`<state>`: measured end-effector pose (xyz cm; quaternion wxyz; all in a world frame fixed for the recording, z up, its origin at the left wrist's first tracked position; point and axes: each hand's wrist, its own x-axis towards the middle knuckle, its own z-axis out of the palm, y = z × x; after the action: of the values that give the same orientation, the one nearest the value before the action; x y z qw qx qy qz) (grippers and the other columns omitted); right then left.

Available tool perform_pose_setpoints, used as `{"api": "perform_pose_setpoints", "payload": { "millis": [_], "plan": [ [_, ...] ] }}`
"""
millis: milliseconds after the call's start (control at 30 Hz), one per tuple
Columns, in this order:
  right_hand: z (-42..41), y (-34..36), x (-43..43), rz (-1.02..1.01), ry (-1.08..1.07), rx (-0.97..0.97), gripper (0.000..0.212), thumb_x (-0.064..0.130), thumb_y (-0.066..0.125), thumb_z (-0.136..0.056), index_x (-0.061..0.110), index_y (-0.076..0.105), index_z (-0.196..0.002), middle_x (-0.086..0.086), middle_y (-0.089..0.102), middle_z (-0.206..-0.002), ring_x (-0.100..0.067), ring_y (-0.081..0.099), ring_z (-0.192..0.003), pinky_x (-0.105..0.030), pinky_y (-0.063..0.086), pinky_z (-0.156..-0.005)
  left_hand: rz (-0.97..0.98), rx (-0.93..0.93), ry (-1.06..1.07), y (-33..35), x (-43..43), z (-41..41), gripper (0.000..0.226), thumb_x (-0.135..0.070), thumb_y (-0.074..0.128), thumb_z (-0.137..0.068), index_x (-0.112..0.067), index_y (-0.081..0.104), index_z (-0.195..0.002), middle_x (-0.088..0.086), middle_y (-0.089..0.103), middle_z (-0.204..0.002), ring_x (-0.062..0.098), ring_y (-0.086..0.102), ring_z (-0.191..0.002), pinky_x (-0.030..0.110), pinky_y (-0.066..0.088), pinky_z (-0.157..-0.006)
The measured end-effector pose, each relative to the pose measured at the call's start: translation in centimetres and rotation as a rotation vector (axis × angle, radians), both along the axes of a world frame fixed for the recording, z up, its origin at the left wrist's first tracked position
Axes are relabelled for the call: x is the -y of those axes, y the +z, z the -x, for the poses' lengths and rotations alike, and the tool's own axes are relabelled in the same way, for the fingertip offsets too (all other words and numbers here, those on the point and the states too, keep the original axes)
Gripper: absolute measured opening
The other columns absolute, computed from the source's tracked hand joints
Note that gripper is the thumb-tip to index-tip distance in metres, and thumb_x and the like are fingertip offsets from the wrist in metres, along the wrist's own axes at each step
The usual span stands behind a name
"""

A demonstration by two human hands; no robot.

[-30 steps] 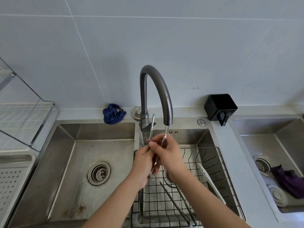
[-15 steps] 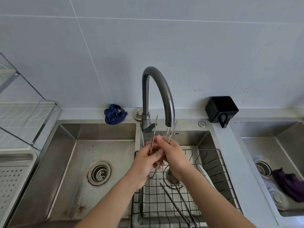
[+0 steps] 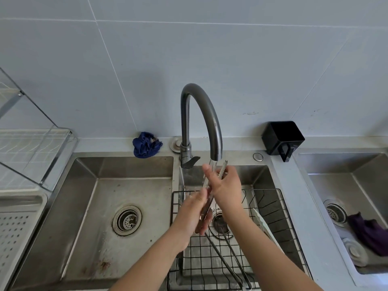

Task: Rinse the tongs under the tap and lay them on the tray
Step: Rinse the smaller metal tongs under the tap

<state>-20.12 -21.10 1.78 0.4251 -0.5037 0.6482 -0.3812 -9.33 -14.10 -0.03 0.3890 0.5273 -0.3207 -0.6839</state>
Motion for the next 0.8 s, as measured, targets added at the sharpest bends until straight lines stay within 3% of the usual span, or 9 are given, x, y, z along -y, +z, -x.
{"api": "perform_pose_setpoints", "payload": {
  "millis": [100,200,333,467,533,567,667,733,800],
  "plan": [
    [-0.5,-0.4,-1.0,0.034,0.073,0.043,0.046,0.064,0.064,-0.088,0.021,0.056,-0.102,-0.002,0.071,-0.086,-0.018,0.07,-0.074,-0.034,0.059,-0.066,-0.034,-0.032,0.066,0.3,0.1,0.6,0.071,-0.08,0.043,-0.084,-0.016,0.068,-0.102,0.005,0.055,-0.06,0.015,0.045,-0.043,0.025,0.035,-0.04],
    [-0.3,-0.9,-2.4,-0.086,0.263,0.257,0.028,0.05,0.065,-0.093,0.027,0.062,-0.108,-0.002,0.073,-0.087,-0.014,0.07,-0.068,-0.036,0.058,-0.066,-0.177,-0.203,0.069,0.7,0.8,-0.4,0.08,-0.087,0.041,-0.079,-0.013,0.071,-0.085,0.005,0.048,-0.053,0.014,0.04,-0.035,0.021,0.028,-0.036],
    [0.8,-0.6,-2.5,-0.296,0.272,0.706,0.039,0.048,0.065,-0.09,0.022,0.07,-0.118,-0.018,0.072,-0.105,-0.017,0.065,-0.065,-0.027,0.048,-0.056,-0.305,-0.387,-0.069,0.3,0.7,-1.7,0.085,-0.089,0.036,-0.079,-0.009,0.065,-0.075,0.003,0.05,-0.048,0.011,0.043,-0.032,0.019,0.029,-0.033],
    [1.2,-0.9,-2.2,-0.36,0.271,0.857,0.059,0.064,0.053,-0.095,0.019,0.059,-0.133,-0.02,0.073,-0.121,-0.024,0.059,-0.068,-0.029,0.051,-0.061,-0.315,-0.44,-0.099,0.3,0.4,-1.4,0.081,-0.085,0.04,-0.084,-0.008,0.067,-0.082,0.006,0.054,-0.056,0.013,0.047,-0.036,0.018,0.029,-0.032],
    [0.9,-0.8,-2.3,-0.341,0.232,0.834,0.065,0.068,0.055,-0.09,0.016,0.059,-0.13,-0.015,0.076,-0.116,-0.026,0.068,-0.078,-0.031,0.055,-0.065,-0.312,-0.427,-0.069,0.3,0.2,-1.0,0.077,-0.083,0.043,-0.085,-0.01,0.067,-0.085,0.007,0.054,-0.057,0.013,0.046,-0.036,0.018,0.028,-0.033],
    [0.7,-0.6,-2.3,-0.301,0.213,0.741,0.066,0.071,0.059,-0.085,0.016,0.064,-0.122,-0.008,0.078,-0.107,-0.024,0.071,-0.081,-0.031,0.057,-0.066,-0.307,-0.374,-0.038,0.3,0.1,-0.8,0.074,-0.082,0.044,-0.085,-0.012,0.068,-0.086,0.007,0.054,-0.057,0.014,0.046,-0.036,0.019,0.029,-0.034],
    [0.2,-0.5,-2.4,-0.118,0.222,0.38,0.062,0.078,0.056,-0.079,0.019,0.063,-0.095,0.014,0.068,-0.071,-0.003,0.066,-0.067,-0.014,0.052,-0.062,-0.205,-0.06,0.12,0.0,-0.4,0.0,0.069,-0.075,0.047,-0.086,-0.01,0.068,-0.082,0.01,0.059,-0.059,0.019,0.05,-0.04,0.024,0.035,-0.036],
    [-0.1,-0.3,-2.4,-0.073,0.223,0.299,0.062,0.081,0.047,-0.08,0.023,0.062,-0.095,0.019,0.067,-0.071,0.005,0.065,-0.067,-0.012,0.051,-0.062,-0.111,0.057,0.202,-0.1,-0.6,0.8,0.067,-0.073,0.045,-0.086,-0.009,0.065,-0.081,0.01,0.062,-0.059,0.02,0.052,-0.04,0.024,0.036,-0.035],
    [-0.2,-0.2,-2.2,-0.135,0.212,0.312,0.063,0.084,0.039,-0.08,0.031,0.066,-0.099,0.016,0.075,-0.085,0.003,0.07,-0.077,-0.017,0.051,-0.068,-0.118,0.033,0.233,-0.1,-0.8,1.4,0.066,-0.072,0.045,-0.088,-0.01,0.065,-0.08,0.01,0.061,-0.059,0.018,0.049,-0.038,0.022,0.033,-0.034]
  ]
}}
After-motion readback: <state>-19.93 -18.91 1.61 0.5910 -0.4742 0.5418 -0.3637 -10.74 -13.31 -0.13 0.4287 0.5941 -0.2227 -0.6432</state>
